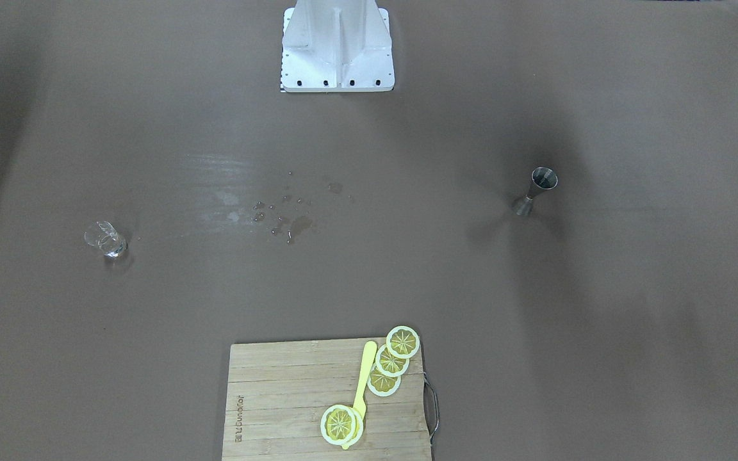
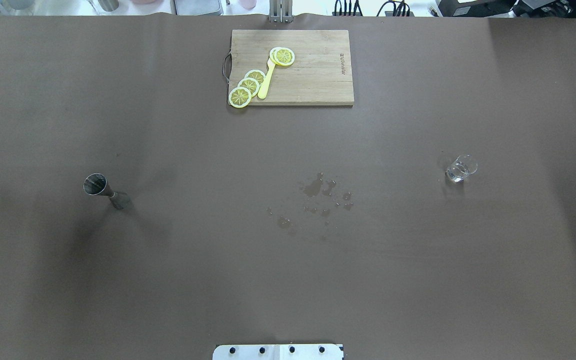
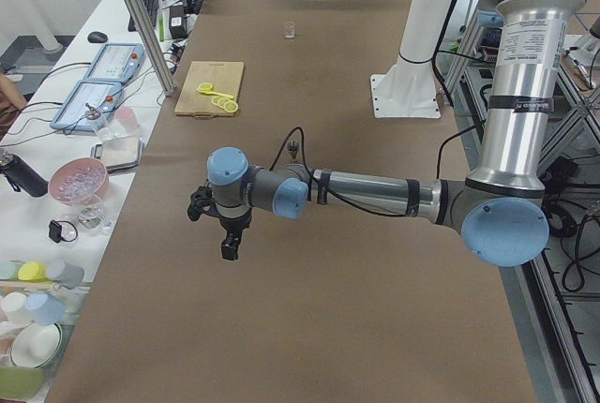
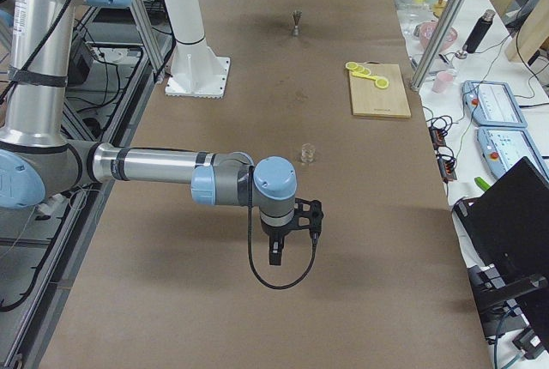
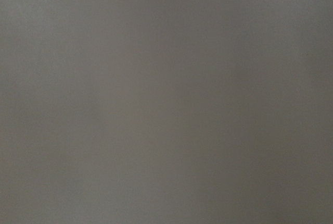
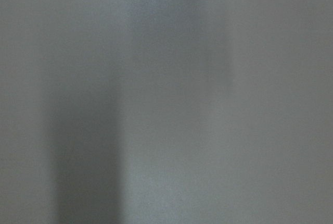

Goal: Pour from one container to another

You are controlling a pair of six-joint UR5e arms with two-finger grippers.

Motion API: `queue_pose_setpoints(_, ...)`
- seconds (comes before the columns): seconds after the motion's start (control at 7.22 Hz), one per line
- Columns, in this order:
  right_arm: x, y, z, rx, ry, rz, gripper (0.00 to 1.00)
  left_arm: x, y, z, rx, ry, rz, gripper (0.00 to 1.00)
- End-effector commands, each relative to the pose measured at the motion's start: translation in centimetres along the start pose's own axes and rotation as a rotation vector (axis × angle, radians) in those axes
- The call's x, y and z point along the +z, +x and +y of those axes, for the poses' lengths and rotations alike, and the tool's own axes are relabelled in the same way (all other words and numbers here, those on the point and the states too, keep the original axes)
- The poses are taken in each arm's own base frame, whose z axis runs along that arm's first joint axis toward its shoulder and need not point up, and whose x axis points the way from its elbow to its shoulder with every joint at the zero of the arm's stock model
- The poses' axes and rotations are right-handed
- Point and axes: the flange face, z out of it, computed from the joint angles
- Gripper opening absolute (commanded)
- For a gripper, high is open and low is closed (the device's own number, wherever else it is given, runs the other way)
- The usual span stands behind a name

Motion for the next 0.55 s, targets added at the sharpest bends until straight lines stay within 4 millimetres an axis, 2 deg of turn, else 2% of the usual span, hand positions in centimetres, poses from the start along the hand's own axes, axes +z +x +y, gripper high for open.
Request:
queue_pose_setpoints(0.0, -0.12, -0.06, -0.04, -0.001, 0.003, -0.001, 1.0, 0.25, -1.12, 1.66, -0.026, -0.014, 0.023, 0.99)
queue_pose_setpoints(0.42, -0.02, 0.04, 0.05, 0.001, 0.0, 0.001, 1.0, -0.32, -1.02, 2.06, -0.029, -0.008, 0.027, 0.99)
